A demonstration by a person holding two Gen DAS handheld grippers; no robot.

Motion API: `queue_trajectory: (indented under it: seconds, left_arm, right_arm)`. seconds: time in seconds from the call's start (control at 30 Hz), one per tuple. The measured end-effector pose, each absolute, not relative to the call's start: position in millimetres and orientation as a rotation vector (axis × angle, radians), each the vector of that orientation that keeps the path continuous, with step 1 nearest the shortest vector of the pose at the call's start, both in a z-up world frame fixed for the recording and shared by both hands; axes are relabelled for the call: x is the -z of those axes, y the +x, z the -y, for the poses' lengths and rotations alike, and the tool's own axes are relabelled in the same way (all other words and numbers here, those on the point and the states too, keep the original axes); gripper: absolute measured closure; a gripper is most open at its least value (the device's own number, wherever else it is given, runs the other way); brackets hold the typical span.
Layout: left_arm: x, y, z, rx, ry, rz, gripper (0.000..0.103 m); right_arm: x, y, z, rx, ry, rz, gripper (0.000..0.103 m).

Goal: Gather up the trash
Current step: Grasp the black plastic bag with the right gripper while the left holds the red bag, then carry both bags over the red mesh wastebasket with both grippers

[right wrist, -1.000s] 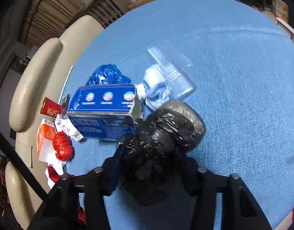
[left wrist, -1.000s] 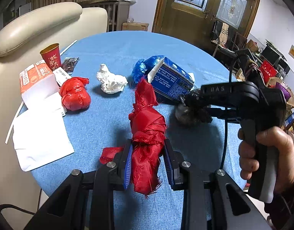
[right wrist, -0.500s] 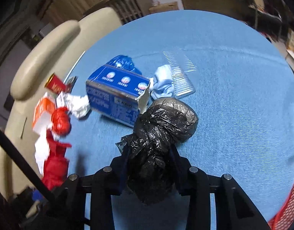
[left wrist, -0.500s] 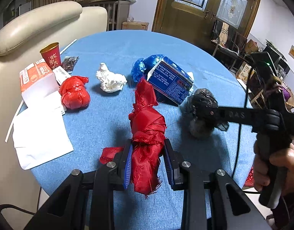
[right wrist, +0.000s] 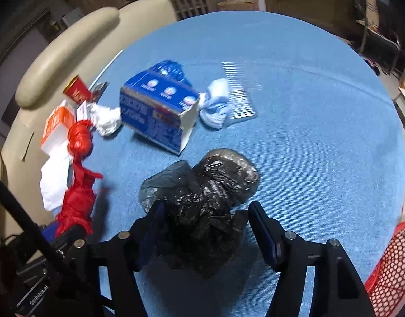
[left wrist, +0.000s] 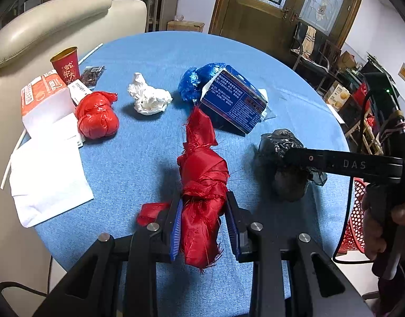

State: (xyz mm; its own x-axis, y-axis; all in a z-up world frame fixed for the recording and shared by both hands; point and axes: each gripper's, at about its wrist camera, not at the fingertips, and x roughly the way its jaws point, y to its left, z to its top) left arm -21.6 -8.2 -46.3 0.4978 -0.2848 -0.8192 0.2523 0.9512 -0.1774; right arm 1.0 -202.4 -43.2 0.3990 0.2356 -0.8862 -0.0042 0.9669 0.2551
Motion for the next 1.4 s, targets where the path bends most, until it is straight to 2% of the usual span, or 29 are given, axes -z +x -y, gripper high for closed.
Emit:
queue_trajectory:
  seconds: [0.17, 0.23, 0.33, 1.03, 1.4]
  left_arm:
    - [42.9, -24.1, 12.5, 0.334, -0.024, -0.994, 0.071]
    - [41.2, -25.5, 14.6, 0.336, -0.016, -0.991, 0.071]
    - [38.7, -27.0, 17.8, 0.343, -0.010, -0.993, 0.071]
    - [4.6, -49.8, 68.9, 0.394, 0.116, -0.919, 0.071]
    - [-6.3, -66.4, 98.3, 0.425, 0.186, -0.892, 0.071]
  right_arm:
    - [55.2, 1.0, 205.8, -0.141, 0.263, -1.182, 0.035]
    - [57.5, -0.8, 202.8, -0.172, 0.281, -1.175, 0.057]
    - [53.8, -5.8, 198.8, -0.180, 0.260, -1.145, 0.062]
    - [4.9, -83.2, 232.9, -0.225, 0.217, -0.910, 0.063]
    - [1.4, -114.9, 260.6, -0.197, 0.242, -0.867, 0.063]
